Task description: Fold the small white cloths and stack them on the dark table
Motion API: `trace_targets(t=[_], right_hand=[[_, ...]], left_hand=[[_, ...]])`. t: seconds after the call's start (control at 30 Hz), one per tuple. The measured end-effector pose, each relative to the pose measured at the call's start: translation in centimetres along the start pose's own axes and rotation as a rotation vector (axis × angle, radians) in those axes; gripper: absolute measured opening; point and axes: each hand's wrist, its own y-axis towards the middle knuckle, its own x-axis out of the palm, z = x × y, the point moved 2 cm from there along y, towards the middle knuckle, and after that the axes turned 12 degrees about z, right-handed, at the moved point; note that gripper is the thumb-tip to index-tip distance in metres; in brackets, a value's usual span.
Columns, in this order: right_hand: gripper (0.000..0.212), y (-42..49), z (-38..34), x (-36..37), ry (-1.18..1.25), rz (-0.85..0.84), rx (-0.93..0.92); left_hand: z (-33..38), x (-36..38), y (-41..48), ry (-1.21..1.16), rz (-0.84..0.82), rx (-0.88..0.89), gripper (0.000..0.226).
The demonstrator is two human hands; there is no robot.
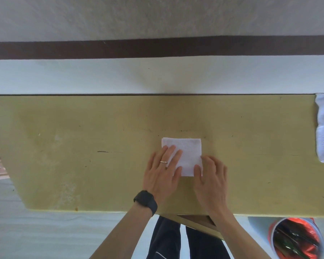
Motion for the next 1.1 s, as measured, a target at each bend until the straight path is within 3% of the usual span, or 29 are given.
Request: trace_targets(t=[0.1,0.2,0.33,0.47,0.53,0.7,0.9,1.0,1.1], right_hand=[[0.047,-0.9,0.4,1.0,-0.118,-0.034,-0.212],[0.056,-1.5,1.4,2.1,-0.222,-0.144,-0.305],[0.062,-2.0,2.6,2.5,-0.269,-0.214,-0.325],[0.065,-1.7,1.4,1.9,-0.188,-0.177,-0.237],[0.065,-0.8,0.3,0.8,-0.094,-0.131,-0.081],[0.064,3.9,-2.4,0.2,0.055,-0.105,0.368],[0.033,7.1,-3.7,1.5,0.14,-0.275,0.582],[0.018,7.1,-3.3,0.8,0.255,-0.322,0.548],[0.019,6.4,-2.9,-0.3,0.365,-0.31,0.509]], left_hand=[[0.2,1.2,0.8,0.073,-0.103,-0.001,0.054],[-0.6,2.0,1.4,0.118,-0.216,-0.005,0.059],[-1.4,2.0,1.6,0.119,-0.31,0.018,0.066],[-1.3,1.2,1.6,0.061,-0.274,0.027,0.064],[-1.0,0.1,1.6,0.025,-0.193,-0.094,0.063],[-0.3,-1.7,4.2,-0.092,-0.135,-0.793,0.054],[0.4,-1.0,7.3,-0.149,-0.244,-0.984,0.032],[0.0,-1.1,7.4,-0.315,-0.253,-1.118,0.028],[0.1,-2.0,7.1,-0.467,-0.223,-1.144,0.021]])
